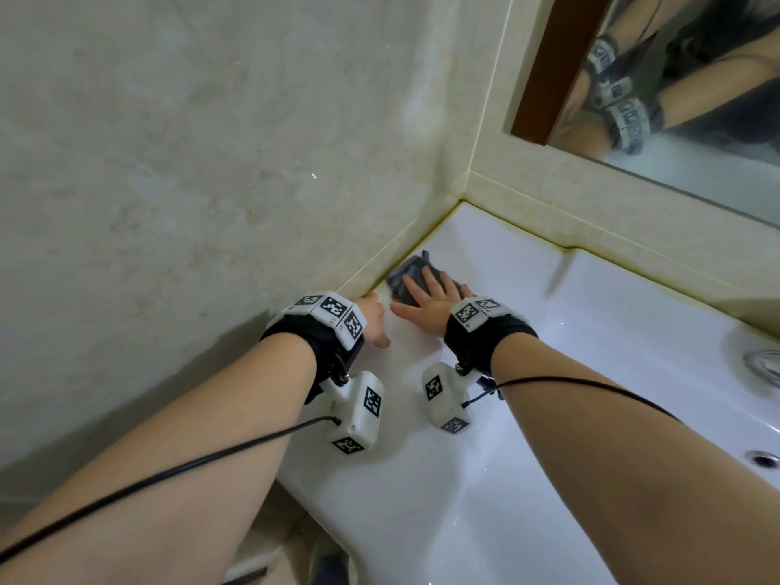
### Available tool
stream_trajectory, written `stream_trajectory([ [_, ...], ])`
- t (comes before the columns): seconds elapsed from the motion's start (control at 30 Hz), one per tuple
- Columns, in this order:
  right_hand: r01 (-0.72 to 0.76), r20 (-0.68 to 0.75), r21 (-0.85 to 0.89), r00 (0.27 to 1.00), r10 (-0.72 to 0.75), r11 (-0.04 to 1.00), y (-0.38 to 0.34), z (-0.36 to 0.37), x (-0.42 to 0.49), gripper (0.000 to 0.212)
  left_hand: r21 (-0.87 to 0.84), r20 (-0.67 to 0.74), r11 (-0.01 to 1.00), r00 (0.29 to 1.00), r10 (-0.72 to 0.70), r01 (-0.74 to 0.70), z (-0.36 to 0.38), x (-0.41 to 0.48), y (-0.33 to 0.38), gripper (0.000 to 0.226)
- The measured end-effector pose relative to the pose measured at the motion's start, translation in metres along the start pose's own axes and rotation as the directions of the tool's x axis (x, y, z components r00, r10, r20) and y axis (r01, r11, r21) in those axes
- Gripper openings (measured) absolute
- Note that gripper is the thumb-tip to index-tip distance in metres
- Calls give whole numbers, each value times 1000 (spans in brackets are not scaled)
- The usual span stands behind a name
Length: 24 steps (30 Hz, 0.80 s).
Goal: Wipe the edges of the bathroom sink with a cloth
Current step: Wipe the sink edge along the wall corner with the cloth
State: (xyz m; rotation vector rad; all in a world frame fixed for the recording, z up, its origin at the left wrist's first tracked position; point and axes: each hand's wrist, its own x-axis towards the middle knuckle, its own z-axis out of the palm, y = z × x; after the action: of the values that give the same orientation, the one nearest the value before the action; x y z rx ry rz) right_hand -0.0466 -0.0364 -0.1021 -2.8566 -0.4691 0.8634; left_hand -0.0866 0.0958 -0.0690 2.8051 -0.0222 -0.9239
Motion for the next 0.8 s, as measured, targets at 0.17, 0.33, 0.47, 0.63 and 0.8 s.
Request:
stream_trajectory([
  [0.17, -28, -9, 12, 1000, 28, 1000, 23, -11, 2, 68, 12, -20, 1000, 1000, 20, -20, 2, -4, -3, 65],
  [0.33, -123, -47, 50, 991, 125, 991, 36, -15, 3, 72, 0, -25, 999, 999, 45, -45, 4, -5, -5, 67],
  [0.47, -27, -19, -9, 999, 27, 1000, 5, -5, 14, 72, -10, -15, 999, 999, 43, -43, 2, -6, -4, 67],
  [0.63, 19, 9, -19, 1000, -19, 1000, -8, -2, 14, 70, -13, -14, 999, 999, 42, -43, 1, -7, -4, 71],
  [0.8, -8, 5, -44, 1000, 8, 999, 37, -17, 3, 65, 8, -17, 999, 999, 47, -47, 4, -9, -4, 68],
])
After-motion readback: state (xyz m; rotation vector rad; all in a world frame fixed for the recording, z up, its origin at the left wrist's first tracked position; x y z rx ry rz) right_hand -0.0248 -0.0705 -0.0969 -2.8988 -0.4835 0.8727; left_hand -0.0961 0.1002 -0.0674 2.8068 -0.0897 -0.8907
